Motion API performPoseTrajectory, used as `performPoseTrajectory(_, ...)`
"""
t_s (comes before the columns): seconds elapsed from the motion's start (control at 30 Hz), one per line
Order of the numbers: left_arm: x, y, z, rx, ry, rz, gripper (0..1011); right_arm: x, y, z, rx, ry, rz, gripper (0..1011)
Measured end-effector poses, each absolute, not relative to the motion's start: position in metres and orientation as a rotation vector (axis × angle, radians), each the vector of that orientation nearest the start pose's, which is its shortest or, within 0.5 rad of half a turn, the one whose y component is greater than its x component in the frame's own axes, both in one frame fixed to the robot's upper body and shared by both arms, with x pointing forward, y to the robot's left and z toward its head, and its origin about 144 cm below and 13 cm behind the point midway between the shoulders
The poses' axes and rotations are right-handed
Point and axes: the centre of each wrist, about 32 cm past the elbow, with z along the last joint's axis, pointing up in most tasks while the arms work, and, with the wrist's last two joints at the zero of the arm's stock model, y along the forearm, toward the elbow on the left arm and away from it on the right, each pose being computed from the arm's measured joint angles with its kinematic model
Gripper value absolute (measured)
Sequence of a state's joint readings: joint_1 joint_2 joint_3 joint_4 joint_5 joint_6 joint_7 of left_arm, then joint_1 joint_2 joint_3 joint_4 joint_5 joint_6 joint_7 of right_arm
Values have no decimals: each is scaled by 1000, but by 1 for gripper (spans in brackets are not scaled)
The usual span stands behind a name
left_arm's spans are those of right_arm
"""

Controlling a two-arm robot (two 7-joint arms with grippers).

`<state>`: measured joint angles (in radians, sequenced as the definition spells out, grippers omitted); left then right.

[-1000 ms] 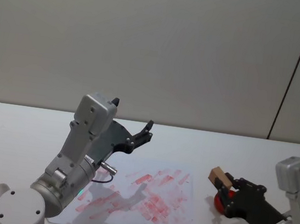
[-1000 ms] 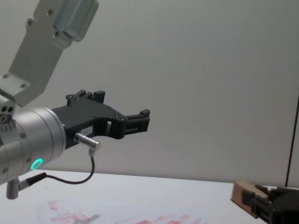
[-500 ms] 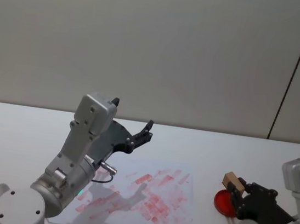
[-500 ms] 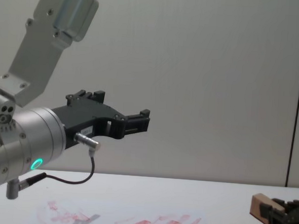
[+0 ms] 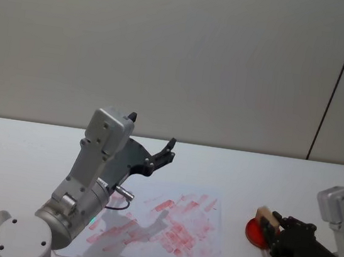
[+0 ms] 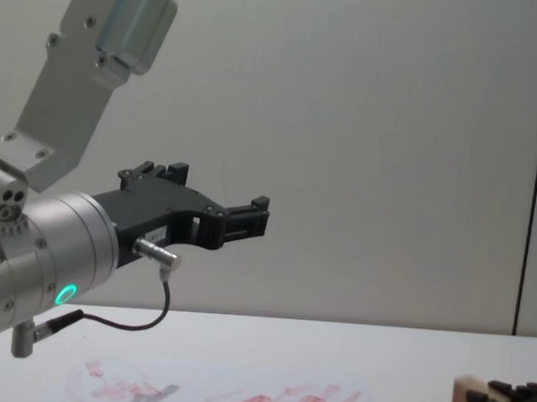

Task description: Use the one hand to pick up the stamp and affix it onto the A4 paper.

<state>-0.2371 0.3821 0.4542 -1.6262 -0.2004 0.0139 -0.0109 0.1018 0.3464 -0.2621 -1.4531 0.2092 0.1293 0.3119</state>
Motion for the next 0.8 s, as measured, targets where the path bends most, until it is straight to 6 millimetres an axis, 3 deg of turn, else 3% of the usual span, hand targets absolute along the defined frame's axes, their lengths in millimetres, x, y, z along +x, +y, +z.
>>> performPoseTrajectory(0.5,492,198,1204,61,-268,1124,1003,480,-263,1128,-279,78,-1051,706)
performPoseTrajectory(0.8,492,198,1204,61,-268,1124,1002,481,-258,1146,-191,50,-1061,960)
